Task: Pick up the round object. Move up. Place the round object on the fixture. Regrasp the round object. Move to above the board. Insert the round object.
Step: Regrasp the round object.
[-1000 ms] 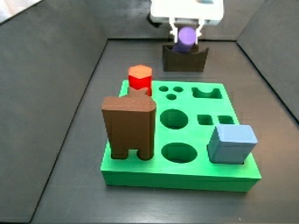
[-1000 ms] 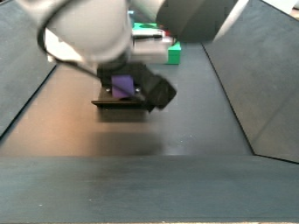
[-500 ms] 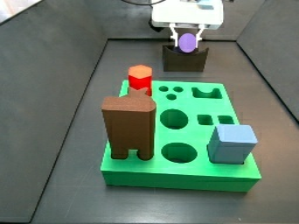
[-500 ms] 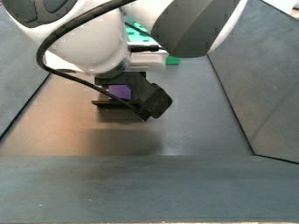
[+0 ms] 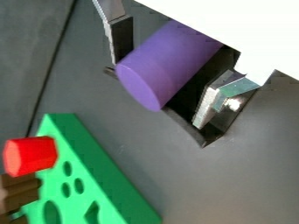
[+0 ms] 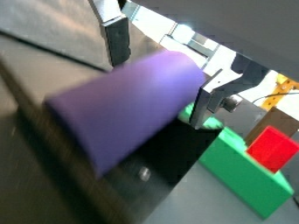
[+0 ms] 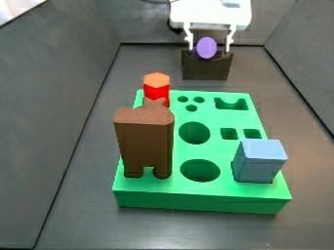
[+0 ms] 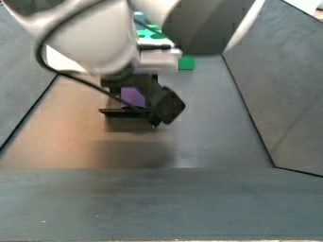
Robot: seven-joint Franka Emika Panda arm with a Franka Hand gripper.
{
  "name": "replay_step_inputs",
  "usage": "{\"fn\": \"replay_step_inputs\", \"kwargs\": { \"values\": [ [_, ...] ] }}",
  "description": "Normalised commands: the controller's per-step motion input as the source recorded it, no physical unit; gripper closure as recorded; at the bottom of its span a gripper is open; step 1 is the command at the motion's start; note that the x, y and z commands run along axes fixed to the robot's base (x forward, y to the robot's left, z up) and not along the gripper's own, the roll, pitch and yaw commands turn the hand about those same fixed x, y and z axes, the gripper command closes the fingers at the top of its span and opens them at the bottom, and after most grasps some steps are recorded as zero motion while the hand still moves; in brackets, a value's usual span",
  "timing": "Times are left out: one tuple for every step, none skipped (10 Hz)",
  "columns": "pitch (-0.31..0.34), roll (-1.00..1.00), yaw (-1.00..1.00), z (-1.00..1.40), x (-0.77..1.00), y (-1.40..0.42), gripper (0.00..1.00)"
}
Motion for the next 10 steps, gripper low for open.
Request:
{"fn": "replay_step_inputs", "kwargs": {
  "values": [
    [0.016, 0.05, 0.02, 1.00, -0.03, 0.00, 0.00],
    [0.020, 0.05, 0.02, 1.00, -0.03, 0.00, 0.00],
    [0.036, 0.06, 0.01, 1.00, -0.04, 0.00, 0.00],
    [0.047, 0.06, 0.01, 0.92, -0.04, 0.00, 0.00],
    [0.061, 0.06, 0.00, 0.68, -0.03, 0.00, 0.00],
    [0.070, 0.05, -0.01, 0.50, -0.03, 0.00, 0.00],
    [0.070, 0.05, -0.01, 0.31, -0.03, 0.01, 0.00],
    [0.053, 1.00, 0.02, 0.78, -0.12, -0.83, 0.00],
    [0.049, 1.00, 0.02, 0.64, -0.10, -0.79, 0.00],
    [0.039, 1.00, 0.02, 0.50, -0.11, -0.67, 0.00]
  ]
}}
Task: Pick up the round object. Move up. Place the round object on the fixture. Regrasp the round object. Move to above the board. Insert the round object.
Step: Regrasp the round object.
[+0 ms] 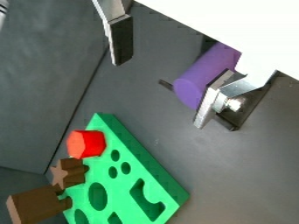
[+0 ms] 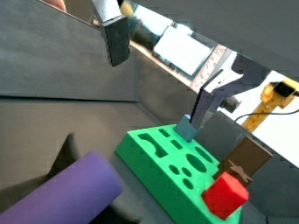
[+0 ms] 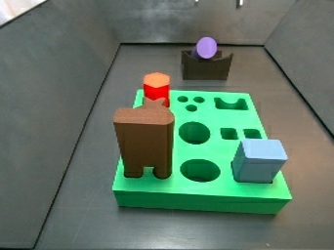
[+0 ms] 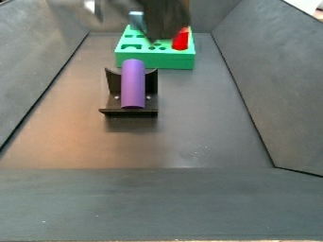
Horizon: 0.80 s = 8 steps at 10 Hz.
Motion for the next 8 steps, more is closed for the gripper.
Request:
{"fn": "replay_step_inputs", "kwargs": {
  "values": [
    [0.029, 1.00, 0.02, 0.23, -0.11, -0.46, 0.00],
    [0.026, 1.00, 0.02, 0.12, -0.09, -0.36, 0.00],
    [0.025, 1.00, 0.02, 0.06, -0.05, -0.18, 0.00],
    [0.026, 1.00, 0.02, 0.04, -0.03, -0.02, 0.00],
    [0.024, 1.00, 0.02, 0.02, -0.02, -0.03, 0.00],
    [0.019, 1.00, 0.02, 0.01, -0.03, -0.03, 0.00],
    [0.016, 1.00, 0.02, 0.02, -0.04, -0.03, 0.00],
    [0.009, 1.00, 0.02, 0.02, -0.05, -0.03, 0.00]
  ]
}}
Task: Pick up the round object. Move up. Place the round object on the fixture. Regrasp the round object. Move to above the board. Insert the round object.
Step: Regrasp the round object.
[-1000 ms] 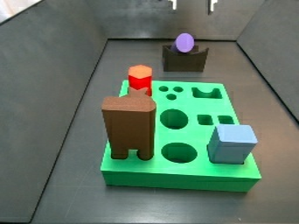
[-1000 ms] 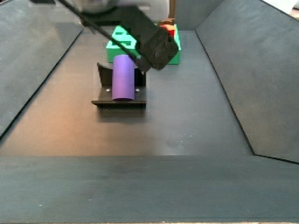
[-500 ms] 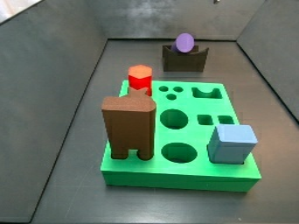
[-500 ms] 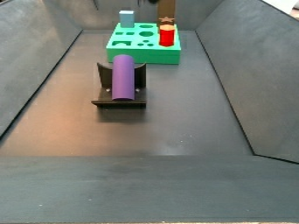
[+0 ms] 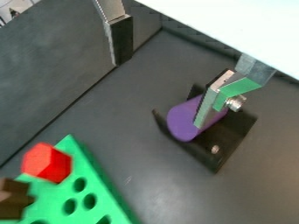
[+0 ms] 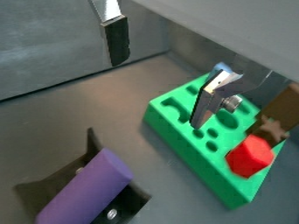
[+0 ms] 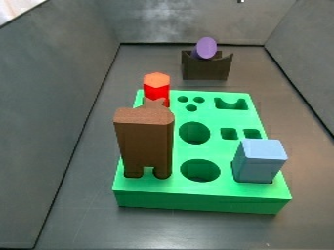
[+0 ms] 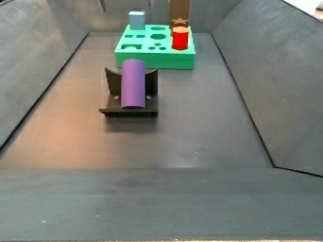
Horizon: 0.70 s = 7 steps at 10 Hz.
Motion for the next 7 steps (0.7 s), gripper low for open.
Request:
{"fn": "replay_step_inputs", "kwargs": {
  "values": [
    [0.003, 1.00, 0.02, 0.00, -0.04, -0.02, 0.00],
    [-0.004, 1.00, 0.02, 0.01, -0.04, -0.02, 0.00],
    [-0.008, 1.00, 0.02, 0.01, -0.03, -0.02, 0.00],
    [-0.016, 1.00, 0.03, 0.00, -0.02, -0.02, 0.00],
    [-0.019, 1.00, 0.03, 0.00, -0.02, -0.02, 0.00],
    [-0.019, 1.00, 0.03, 0.00, -0.02, -0.02, 0.00],
    [-0.017, 1.00, 0.03, 0.01, -0.02, -0.01, 0.00]
  ]
}}
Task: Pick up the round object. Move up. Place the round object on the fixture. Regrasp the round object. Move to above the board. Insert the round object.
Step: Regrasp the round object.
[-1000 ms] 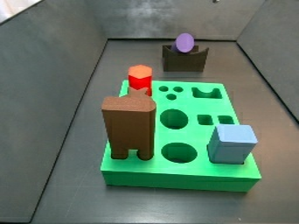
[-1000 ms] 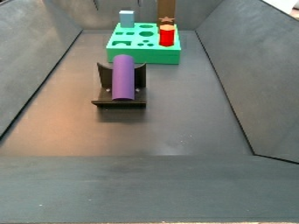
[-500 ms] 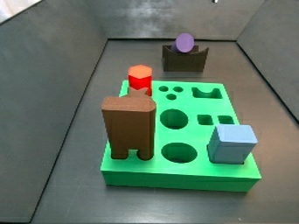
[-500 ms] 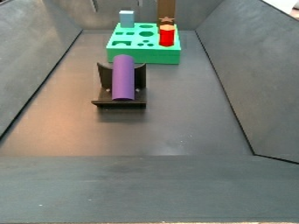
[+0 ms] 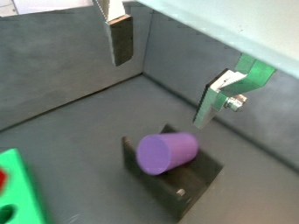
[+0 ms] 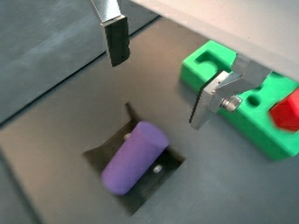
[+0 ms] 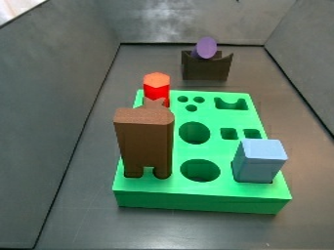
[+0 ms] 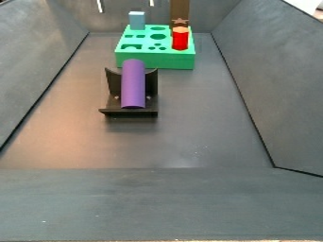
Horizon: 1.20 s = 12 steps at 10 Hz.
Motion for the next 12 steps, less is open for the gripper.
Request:
{"fn": "replay_step_inputs", "kwargs": {
  "values": [
    [-0.011, 1.00, 0.03, 0.01, -0.01, -0.02, 0.00],
    [-0.007, 1.00, 0.03, 0.01, 0.00, -0.02, 0.00],
    [-0.001, 1.00, 0.03, 0.00, 0.02, -0.02, 0.00],
    [0.010, 1.00, 0.03, -0.01, 0.03, -0.02, 0.00],
    [0.027, 1.00, 0.04, -0.01, 0.05, -0.02, 0.00],
    [0.038, 1.00, 0.04, -0.01, 0.05, -0.03, 0.00],
    [0.066, 1.00, 0.05, -0.01, 0.07, -0.03, 0.00],
    [0.095, 1.00, 0.06, -0.01, 0.08, -0.03, 0.00],
    [0.128, 1.00, 0.08, -0.02, 0.09, -0.04, 0.00],
    [0.133, 0.81, 0.10, -0.01, 0.09, -0.04, 0.00],
    [0.126, 0.54, 0.12, -0.02, 0.09, -0.04, 0.00],
    [0.116, 0.36, 0.14, -0.01, 0.09, -0.04, 0.00]
  ]
}}
